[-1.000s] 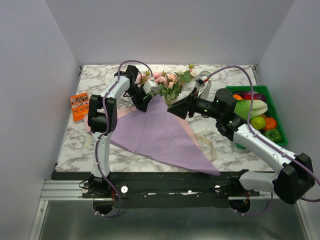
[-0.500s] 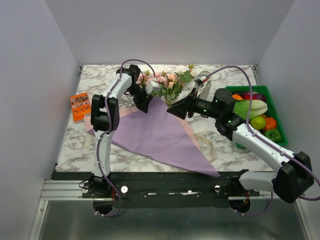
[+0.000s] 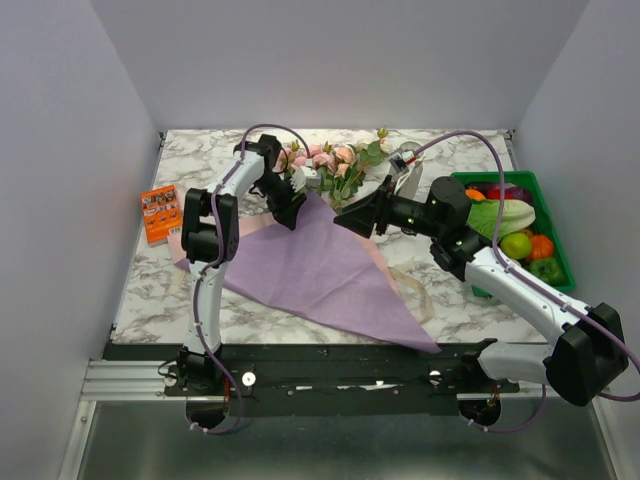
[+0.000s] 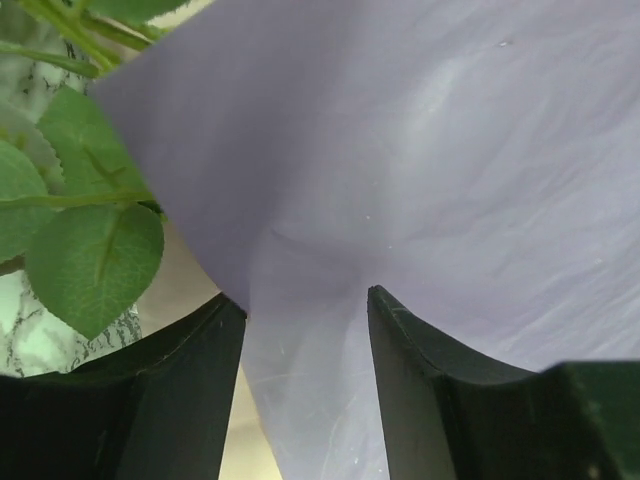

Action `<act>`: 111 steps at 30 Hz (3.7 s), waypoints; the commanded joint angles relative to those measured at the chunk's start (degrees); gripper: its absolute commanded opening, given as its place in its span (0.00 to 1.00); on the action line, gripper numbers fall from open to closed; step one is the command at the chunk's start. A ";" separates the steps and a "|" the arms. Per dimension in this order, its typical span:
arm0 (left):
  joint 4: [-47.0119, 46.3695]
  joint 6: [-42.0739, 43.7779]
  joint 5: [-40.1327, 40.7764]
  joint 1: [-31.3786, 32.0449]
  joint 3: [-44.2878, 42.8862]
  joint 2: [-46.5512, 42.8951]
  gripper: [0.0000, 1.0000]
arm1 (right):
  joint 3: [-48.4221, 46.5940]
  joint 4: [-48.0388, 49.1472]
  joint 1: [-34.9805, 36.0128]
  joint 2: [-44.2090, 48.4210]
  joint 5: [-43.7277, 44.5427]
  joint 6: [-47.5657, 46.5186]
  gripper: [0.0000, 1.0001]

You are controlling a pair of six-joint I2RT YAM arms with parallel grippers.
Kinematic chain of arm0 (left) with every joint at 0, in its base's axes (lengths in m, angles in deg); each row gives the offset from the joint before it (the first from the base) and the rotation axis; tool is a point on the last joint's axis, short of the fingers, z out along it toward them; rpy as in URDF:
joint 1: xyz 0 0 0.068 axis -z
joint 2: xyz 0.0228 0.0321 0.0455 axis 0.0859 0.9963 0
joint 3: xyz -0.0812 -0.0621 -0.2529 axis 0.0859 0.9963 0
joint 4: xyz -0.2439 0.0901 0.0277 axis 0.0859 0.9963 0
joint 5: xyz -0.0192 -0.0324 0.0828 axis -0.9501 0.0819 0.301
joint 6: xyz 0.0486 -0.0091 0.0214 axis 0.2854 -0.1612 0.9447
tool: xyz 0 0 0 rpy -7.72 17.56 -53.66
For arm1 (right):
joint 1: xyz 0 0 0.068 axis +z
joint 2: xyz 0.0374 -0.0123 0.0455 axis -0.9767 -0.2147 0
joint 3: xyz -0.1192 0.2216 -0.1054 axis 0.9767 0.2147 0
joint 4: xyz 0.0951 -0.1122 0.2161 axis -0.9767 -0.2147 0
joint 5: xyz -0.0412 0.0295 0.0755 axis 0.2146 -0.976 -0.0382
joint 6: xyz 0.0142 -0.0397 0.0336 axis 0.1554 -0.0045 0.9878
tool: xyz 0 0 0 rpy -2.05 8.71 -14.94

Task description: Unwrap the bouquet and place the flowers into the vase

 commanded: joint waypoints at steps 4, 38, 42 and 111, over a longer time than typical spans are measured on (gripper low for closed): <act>-13.03 -3.59 3.25 -0.29 7.91 -7.38 0.63 | 0.93 2.55 -0.39 -0.14 -1.76 0.66 0.63; -1.96 0.80 1.66 1.29 6.77 -9.58 0.00 | 0.14 2.20 -0.65 -0.23 -1.41 1.45 0.55; -1.61 -0.43 1.40 1.38 6.34 -11.15 0.00 | -0.21 0.18 -0.65 0.21 -0.27 -0.04 0.54; -14.71 -37.96 31.01 10.43 36.39 -78.76 0.99 | -22.00 -42.53 17.02 -23.13 50.61 0.39 0.62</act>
